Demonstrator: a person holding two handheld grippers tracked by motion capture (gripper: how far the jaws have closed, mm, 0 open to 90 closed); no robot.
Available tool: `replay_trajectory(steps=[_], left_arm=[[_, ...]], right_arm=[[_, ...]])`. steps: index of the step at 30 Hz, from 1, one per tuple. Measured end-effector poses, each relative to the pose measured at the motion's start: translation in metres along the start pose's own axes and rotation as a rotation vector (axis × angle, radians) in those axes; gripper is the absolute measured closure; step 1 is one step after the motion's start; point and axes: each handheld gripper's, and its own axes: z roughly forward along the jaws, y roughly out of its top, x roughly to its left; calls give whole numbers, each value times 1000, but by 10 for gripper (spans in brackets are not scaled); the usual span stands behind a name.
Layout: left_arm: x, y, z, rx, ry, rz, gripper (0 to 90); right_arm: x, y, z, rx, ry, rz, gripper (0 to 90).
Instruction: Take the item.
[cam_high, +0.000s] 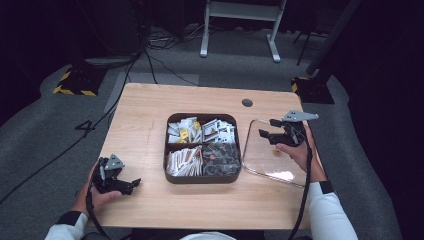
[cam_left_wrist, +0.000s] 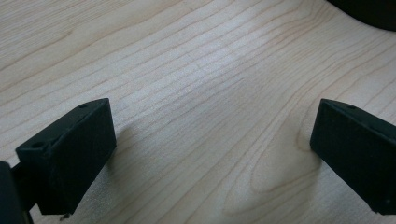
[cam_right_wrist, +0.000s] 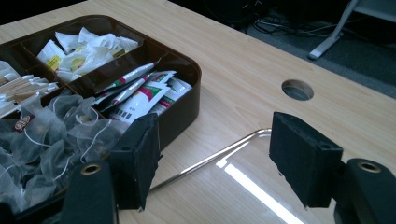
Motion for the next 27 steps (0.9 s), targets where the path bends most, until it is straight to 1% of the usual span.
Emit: replay_trajectory(steps=[4, 8, 13, 15, 18, 22, 27], left_arm=[[0, 0, 0, 0, 0, 0, 5], [0, 0, 0, -1, 0, -1, 5], [0, 0, 0, 0, 0, 0, 5], [0, 0, 0, 0, 0, 0, 5], [0, 0, 0, 0, 0, 0, 5], [0, 0, 0, 0, 0, 0, 5], [0, 0, 0, 0, 0, 0, 5]], right_arm=[[5, 7, 6, 0, 7, -14, 341], [13, 17, 17, 3, 29, -32, 343], [24, 28, 33, 21, 49, -59, 351], [28, 33, 39, 26, 66, -62, 355], [35, 39, 49, 35, 75, -76, 362], [44, 46, 65, 66, 89, -94, 365], [53, 51, 84, 99, 108, -100, 369]])
